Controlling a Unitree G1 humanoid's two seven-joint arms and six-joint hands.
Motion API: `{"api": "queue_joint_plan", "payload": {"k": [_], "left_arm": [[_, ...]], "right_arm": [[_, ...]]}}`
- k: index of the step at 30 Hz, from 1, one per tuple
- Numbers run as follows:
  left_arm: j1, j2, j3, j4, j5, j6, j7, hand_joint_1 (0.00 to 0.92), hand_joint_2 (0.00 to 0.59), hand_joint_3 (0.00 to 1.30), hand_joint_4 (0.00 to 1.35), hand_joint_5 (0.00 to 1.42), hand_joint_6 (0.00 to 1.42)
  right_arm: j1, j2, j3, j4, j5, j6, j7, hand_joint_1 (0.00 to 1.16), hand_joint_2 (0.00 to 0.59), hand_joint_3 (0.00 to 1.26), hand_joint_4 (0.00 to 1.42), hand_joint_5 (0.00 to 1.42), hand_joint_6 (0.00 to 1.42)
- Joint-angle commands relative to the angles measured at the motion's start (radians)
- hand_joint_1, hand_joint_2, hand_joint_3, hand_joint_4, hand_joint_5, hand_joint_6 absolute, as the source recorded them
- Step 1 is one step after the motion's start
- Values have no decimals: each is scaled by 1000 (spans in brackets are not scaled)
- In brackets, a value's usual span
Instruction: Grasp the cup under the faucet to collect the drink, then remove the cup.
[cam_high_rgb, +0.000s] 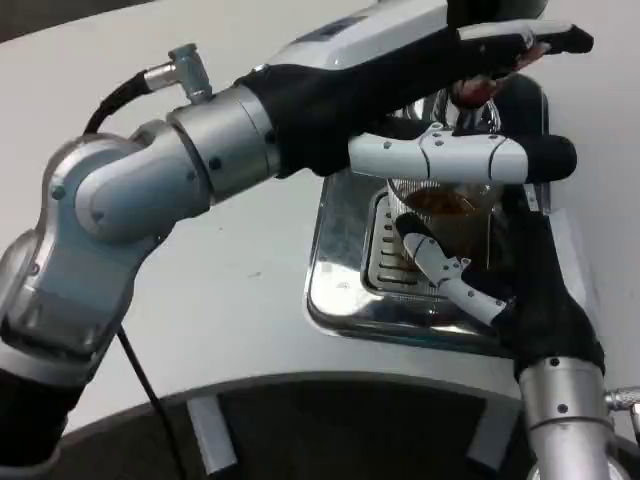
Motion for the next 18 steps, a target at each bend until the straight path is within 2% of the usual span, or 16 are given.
{"api": "queue_joint_plan", "payload": {"k": [1, 8, 18], "left_arm": [[29, 22, -24, -1, 15, 4, -43, 0, 127, 149, 64, 121, 144], [28, 22, -26, -1, 15, 3, -42, 0, 127, 150, 69, 121, 144], [34, 23, -27, -6, 20, 1, -38, 0, 128, 150, 70, 121, 144]], "right_arm": [[9, 13, 13, 19, 15, 9, -2, 654, 262, 17, 34, 97, 109], [2, 14, 17, 29, 17, 15, -7, 654, 262, 17, 34, 99, 112], [4, 13, 30, 38, 21, 9, -8, 670, 255, 23, 86, 194, 235]]}}
